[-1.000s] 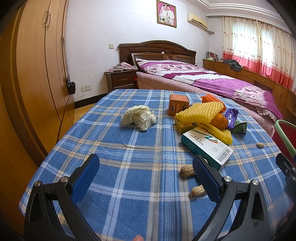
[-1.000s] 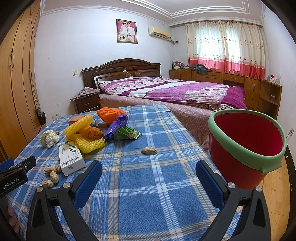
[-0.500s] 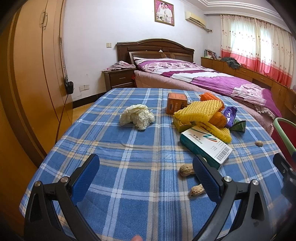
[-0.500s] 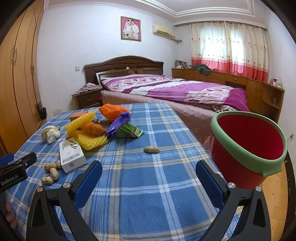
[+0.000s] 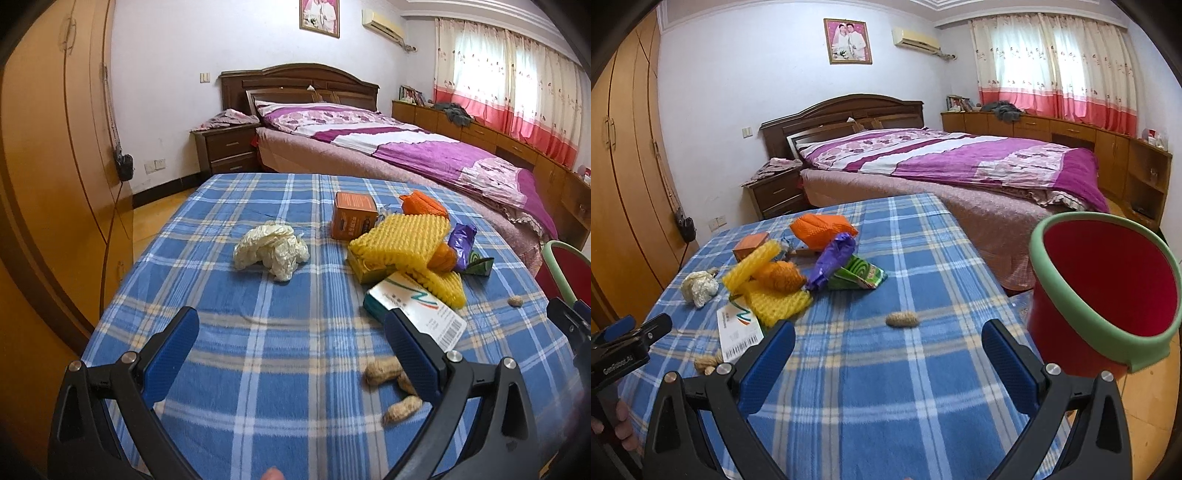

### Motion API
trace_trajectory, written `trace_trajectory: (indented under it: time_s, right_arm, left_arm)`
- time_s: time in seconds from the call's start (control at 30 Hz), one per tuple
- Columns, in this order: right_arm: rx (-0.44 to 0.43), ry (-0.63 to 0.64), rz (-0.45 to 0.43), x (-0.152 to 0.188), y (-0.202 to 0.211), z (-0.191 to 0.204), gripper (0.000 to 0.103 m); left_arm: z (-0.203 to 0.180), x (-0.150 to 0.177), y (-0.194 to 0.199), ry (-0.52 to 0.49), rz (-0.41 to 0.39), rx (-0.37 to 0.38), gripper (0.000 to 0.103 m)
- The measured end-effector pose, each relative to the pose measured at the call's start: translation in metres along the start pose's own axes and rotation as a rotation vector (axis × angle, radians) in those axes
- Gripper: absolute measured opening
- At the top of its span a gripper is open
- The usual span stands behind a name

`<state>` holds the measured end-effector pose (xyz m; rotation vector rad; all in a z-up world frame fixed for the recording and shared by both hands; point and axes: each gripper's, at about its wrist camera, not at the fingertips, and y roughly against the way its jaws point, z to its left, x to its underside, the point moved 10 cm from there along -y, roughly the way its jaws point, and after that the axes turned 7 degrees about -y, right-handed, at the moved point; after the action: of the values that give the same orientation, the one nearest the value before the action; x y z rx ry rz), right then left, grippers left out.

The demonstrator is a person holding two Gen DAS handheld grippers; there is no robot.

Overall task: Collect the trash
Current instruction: 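Move the left tool toward the white plastic bag while the right tool approaches the yellow foam net, then close the left tool on the white plastic bag while the right tool grasps the yellow foam net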

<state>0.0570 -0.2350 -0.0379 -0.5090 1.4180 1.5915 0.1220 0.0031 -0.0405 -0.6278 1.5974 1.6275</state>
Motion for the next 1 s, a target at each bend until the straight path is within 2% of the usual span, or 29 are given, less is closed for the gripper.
trace_trajectory:
  time_s: [0.13, 0.3, 0.4, 0.57, 0.77, 1.0]
  right_arm:
    - [-0.042, -0.015, 0.028, -0.006, -0.006, 0.006, 0.103]
    - [-0.048, -0.019, 0.034, -0.018, -0.015, 0.011, 0.103]
    - [-0.037, -0.028, 0.033, -0.023, -0.019, 0.011, 0.103]
    - [-0.031, -0.041, 0.083, -0.024, -0.030, 0.012, 0.103]
    - [-0.040, -0.030, 0.128, -0.025, -0.040, 0.025, 0.103]
    - [-0.047, 0.007, 0.143, -0.028, -0.046, 0.049, 0.103]
  left_arm:
    - [0.005, -0.009, -0.011, -0.002, 0.017, -0.005, 0.099]
    - [0.016, -0.023, -0.032, 0.001, 0.040, -0.021, 0.098]
    - [0.021, -0.029, -0.048, -0.003, 0.065, -0.017, 0.091]
    - [0.029, -0.036, -0.074, 0.004, 0.097, -0.012, 0.088]
    - [0.033, -0.037, -0.098, 0.048, 0.135, 0.024, 0.078]
    - [0.038, -0.032, -0.114, 0.070, 0.163, 0.074, 0.059]
